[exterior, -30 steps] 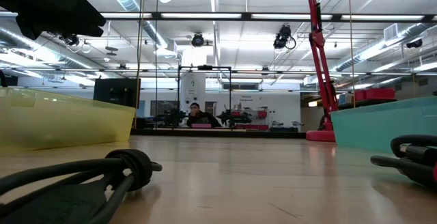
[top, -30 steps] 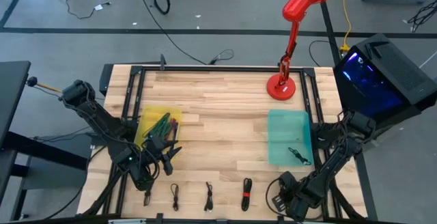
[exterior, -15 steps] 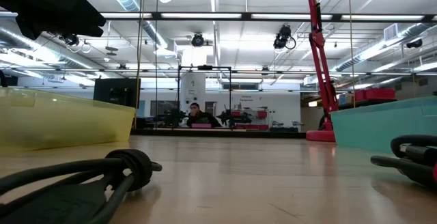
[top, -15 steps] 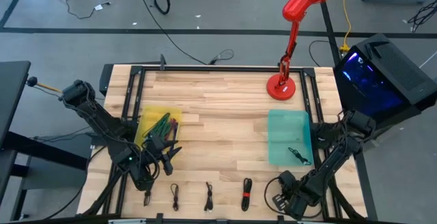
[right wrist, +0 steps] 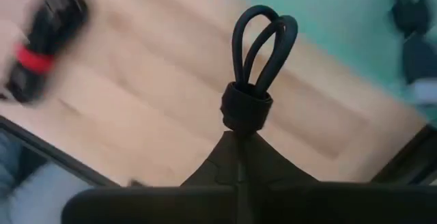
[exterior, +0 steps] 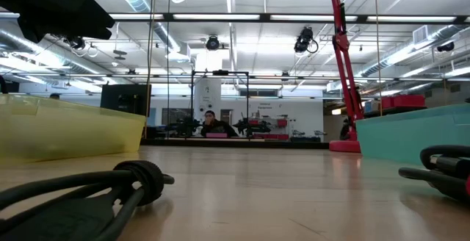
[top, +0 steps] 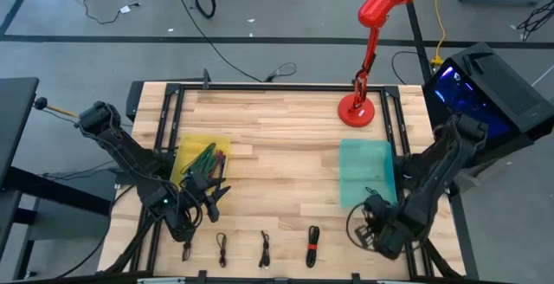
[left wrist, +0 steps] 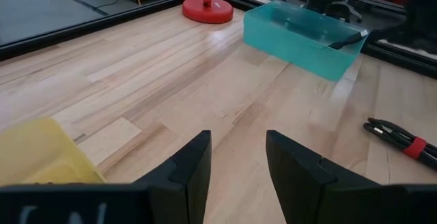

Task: Pick & Place USB Port
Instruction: Put the black charger cable into the green bin

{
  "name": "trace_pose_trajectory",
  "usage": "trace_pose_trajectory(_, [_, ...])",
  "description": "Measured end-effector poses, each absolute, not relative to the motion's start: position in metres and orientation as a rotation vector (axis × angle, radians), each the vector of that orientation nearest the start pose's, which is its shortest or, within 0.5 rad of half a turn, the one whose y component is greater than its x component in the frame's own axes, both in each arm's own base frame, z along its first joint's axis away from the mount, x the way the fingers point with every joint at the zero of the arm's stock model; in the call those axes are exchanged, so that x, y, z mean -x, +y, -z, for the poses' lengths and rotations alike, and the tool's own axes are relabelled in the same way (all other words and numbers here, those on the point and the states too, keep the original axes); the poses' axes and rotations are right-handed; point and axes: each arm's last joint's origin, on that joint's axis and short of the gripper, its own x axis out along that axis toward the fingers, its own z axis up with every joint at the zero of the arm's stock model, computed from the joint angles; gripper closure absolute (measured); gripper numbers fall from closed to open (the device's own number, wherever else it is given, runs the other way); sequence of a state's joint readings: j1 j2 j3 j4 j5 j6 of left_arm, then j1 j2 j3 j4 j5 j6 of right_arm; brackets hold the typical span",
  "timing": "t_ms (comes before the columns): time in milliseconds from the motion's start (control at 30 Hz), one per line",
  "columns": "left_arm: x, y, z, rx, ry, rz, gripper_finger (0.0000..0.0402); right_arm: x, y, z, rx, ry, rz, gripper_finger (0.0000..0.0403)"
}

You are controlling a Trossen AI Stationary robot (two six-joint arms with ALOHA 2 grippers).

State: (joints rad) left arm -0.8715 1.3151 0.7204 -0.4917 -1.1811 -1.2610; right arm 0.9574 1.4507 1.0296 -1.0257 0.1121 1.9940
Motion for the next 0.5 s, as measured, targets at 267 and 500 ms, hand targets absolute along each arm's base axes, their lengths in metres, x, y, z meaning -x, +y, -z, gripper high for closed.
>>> trace_pose_trajectory(267, [-0.166,-0.156,-0.202,0.289,0.282,-0.539,0.0255,-0.128,0.146,-0.257,-0.795,1.064,0.93,0.0403])
trace_pose_trajectory(500, [-0.166,-0.156,-0.202,0.289,0.281,-0.539,0.0255,-0.123,0.113,-0.268,-0.743,0.954,1.123,0.0403])
